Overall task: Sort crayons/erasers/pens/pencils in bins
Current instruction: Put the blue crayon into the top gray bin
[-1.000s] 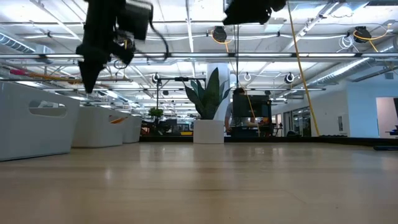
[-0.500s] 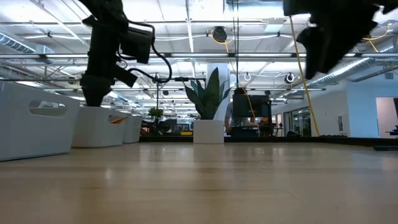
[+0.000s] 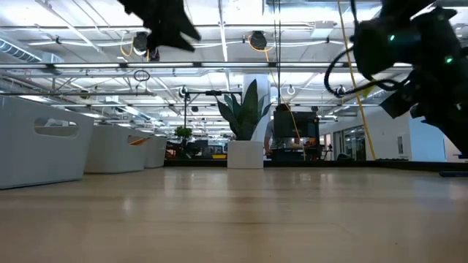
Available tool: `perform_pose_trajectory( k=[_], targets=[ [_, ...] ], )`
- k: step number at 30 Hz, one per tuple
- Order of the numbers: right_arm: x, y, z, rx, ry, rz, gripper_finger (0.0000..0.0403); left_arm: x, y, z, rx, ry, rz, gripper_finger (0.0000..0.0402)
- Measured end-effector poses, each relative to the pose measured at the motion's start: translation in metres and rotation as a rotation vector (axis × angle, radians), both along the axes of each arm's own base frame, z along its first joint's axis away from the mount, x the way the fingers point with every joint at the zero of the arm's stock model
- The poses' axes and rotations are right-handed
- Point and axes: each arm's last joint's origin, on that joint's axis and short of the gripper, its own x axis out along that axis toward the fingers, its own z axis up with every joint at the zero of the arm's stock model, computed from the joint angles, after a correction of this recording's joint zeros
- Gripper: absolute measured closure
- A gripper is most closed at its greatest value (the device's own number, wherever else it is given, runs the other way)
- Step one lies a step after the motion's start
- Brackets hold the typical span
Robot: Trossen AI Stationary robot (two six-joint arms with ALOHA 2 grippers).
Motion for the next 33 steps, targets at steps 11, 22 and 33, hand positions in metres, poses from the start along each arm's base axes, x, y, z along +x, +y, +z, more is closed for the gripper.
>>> perform_pose_trajectory(
  k=[11,22,33],
  targets=[
    [-0.015,-0.049,-0.009,0.005,0.110,0.077,0.0204,-0.003,-0.025,0.010,0.008,-0.063,-0.073,0.0215],
    [-0.009,-0.072,-0.037,0.033,0.266,-0.035,0.0237,0.008,-0.046,0.031,-0.028,-0.323,-0.028,0.0215],
    [-0.002,-0.077,-0.060,0.048,0.344,-0.052,0.0296,0.010,-0.048,0.041,0.016,-0.418,-0.035,0.0215]
  ],
)
